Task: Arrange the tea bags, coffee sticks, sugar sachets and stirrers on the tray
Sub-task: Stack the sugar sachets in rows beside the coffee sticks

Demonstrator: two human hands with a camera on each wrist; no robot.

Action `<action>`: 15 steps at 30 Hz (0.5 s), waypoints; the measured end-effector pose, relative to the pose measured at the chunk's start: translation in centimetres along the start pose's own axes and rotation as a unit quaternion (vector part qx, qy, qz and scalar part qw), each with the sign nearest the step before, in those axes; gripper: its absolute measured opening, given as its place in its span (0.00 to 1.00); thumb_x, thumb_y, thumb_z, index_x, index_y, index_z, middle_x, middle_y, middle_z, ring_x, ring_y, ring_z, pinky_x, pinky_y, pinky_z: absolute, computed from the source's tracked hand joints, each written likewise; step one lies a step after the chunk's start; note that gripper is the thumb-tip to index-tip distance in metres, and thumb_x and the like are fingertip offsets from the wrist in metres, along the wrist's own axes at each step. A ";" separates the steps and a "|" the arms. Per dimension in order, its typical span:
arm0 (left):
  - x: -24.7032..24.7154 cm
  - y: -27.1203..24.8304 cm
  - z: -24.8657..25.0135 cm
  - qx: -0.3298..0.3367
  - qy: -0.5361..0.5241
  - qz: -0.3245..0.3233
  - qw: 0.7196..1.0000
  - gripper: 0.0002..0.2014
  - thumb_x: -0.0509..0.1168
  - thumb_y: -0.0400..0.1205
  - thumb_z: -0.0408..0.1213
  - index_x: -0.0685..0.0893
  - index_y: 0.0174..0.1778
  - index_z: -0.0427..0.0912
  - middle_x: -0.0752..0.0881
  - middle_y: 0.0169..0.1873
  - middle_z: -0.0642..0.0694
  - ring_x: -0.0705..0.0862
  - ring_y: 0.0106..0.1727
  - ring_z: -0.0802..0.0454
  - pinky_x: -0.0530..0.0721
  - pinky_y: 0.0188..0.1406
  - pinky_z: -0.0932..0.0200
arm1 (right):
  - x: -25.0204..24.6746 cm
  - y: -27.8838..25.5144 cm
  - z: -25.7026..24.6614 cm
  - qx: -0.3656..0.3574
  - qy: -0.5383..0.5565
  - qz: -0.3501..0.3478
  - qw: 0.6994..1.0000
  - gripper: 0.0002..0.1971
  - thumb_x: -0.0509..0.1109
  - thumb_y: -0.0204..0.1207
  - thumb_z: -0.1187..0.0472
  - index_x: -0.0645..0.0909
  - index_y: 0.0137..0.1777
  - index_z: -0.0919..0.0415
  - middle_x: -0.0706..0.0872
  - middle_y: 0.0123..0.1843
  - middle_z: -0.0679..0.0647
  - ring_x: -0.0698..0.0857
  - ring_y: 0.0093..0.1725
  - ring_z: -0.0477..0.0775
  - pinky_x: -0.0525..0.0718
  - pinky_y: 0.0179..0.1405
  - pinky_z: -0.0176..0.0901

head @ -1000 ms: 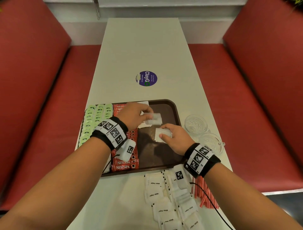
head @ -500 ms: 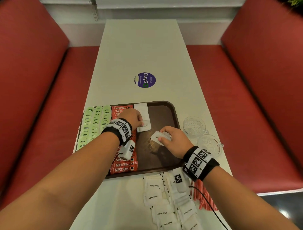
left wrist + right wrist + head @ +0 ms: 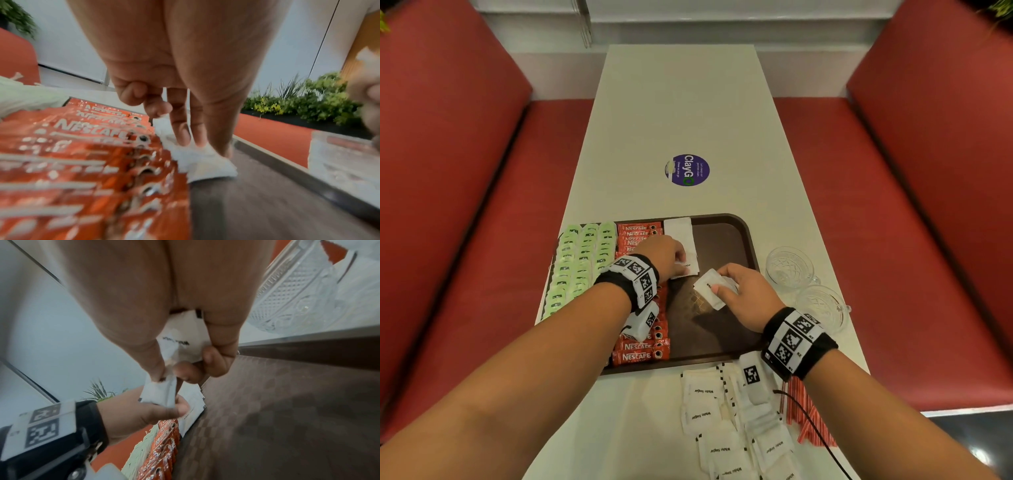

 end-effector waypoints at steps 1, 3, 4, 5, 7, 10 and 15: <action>-0.5 -0.2 0.2 0.007 -0.026 0.011 1.000 0.15 0.68 0.82 0.53 0.88 0.57 0.49 0.88 0.54 0.49 0.84 0.55 0.51 0.80 0.53 0.56 | 0.0 0.0 0.0 -0.002 -0.002 0.000 1.000 0.10 0.70 0.84 0.54 0.82 0.61 0.54 0.87 0.54 0.49 0.85 0.53 0.49 0.85 0.55 0.46; -1.7 -1.0 1.2 0.043 -0.100 0.044 0.993 0.17 0.63 0.85 0.57 0.89 0.54 0.50 0.89 0.52 0.52 0.84 0.51 0.55 0.78 0.50 0.58 | 0.0 0.1 0.0 -0.004 -0.003 -0.001 1.000 0.09 0.70 0.83 0.54 0.82 0.60 0.54 0.87 0.53 0.49 0.85 0.52 0.49 0.85 0.54 0.46; -2.3 -1.6 1.9 0.068 -0.137 0.053 0.987 0.17 0.62 0.84 0.58 0.89 0.53 0.52 0.89 0.50 0.54 0.83 0.49 0.59 0.77 0.49 0.59 | 0.0 0.1 0.0 -0.005 -0.004 0.000 1.000 0.09 0.71 0.82 0.55 0.81 0.60 0.54 0.87 0.53 0.49 0.84 0.51 0.49 0.84 0.52 0.45; -2.8 -2.2 2.7 0.092 -0.173 0.050 0.979 0.15 0.64 0.83 0.59 0.89 0.52 0.53 0.89 0.49 0.57 0.82 0.46 0.64 0.76 0.46 0.61 | -0.1 0.1 0.0 -0.005 -0.004 0.002 1.000 0.10 0.72 0.81 0.55 0.81 0.60 0.54 0.87 0.53 0.49 0.84 0.51 0.49 0.83 0.51 0.43; -2.9 -3.4 4.0 0.133 -0.203 0.017 0.970 0.13 0.71 0.79 0.56 0.90 0.53 0.55 0.89 0.44 0.60 0.80 0.38 0.70 0.72 0.40 0.69 | -0.1 0.1 -0.3 -0.006 0.000 0.004 1.000 0.11 0.73 0.80 0.56 0.81 0.60 0.53 0.86 0.51 0.48 0.84 0.49 0.49 0.81 0.48 0.42; -2.1 -4.2 4.6 0.157 -0.131 -0.005 0.979 0.10 0.73 0.80 0.48 0.90 0.56 0.53 0.88 0.44 0.59 0.79 0.37 0.68 0.71 0.38 0.69 | -0.1 0.0 -0.4 -0.004 0.009 0.004 1.000 0.11 0.74 0.79 0.56 0.80 0.60 0.52 0.86 0.51 0.47 0.84 0.48 0.48 0.82 0.48 0.43; -2.9 -3.3 0.8 0.046 -0.143 0.077 0.986 0.06 0.71 0.82 0.43 0.90 0.52 0.50 0.87 0.43 0.56 0.82 0.44 0.60 0.76 0.46 0.60 | -1.2 -0.4 -0.5 0.018 0.071 0.041 0.996 0.09 0.67 0.84 0.61 0.72 0.60 0.57 0.84 0.46 0.49 0.84 0.37 0.45 0.79 0.30 0.25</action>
Point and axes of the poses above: each hand's wrist, its own y-axis towards the middle knuckle, its own x-axis out of the palm, z = x × y, the point moved 8 cm from there along y, towards the middle knuckle
